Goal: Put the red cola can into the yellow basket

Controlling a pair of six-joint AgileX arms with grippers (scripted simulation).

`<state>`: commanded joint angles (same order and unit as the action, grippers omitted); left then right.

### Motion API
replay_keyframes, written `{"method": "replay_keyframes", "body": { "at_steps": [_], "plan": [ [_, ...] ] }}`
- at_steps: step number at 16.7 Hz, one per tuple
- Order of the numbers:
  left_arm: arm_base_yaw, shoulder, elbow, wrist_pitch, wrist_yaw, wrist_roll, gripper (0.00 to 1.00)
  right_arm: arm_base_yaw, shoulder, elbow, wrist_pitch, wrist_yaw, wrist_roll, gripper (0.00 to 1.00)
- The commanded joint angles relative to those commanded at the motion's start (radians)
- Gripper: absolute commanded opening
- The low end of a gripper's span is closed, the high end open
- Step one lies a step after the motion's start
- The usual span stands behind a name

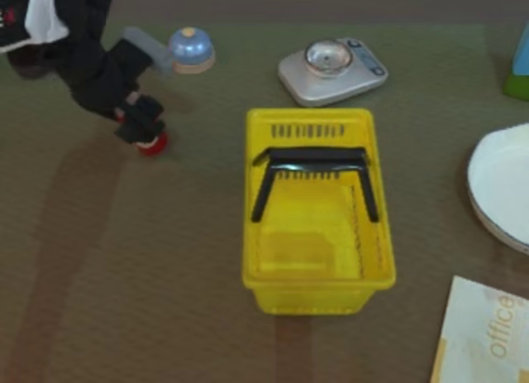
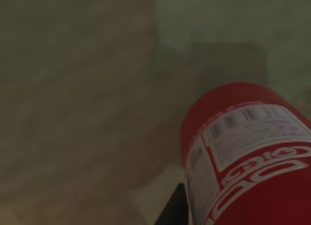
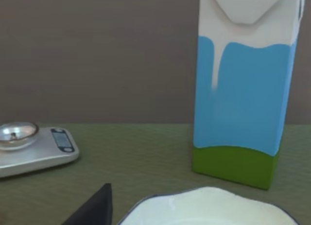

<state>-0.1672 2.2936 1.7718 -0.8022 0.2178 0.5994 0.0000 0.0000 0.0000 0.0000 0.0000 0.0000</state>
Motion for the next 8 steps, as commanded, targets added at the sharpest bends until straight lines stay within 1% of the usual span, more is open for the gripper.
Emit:
{"method": "replay_keyframes", "body": {
  "at_steps": [3, 8],
  "plan": [
    [-0.027, -0.021, -0.078, 0.269, 0.174, -0.093, 0.00, 0.000, 0.000, 0.000, 0.000, 0.000, 0.000, 1.00],
    [-0.078, -0.068, -0.247, 0.789, 0.509, -0.282, 0.00, 0.000, 0.000, 0.000, 0.000, 0.000, 0.000, 1.00]
  ]
}}
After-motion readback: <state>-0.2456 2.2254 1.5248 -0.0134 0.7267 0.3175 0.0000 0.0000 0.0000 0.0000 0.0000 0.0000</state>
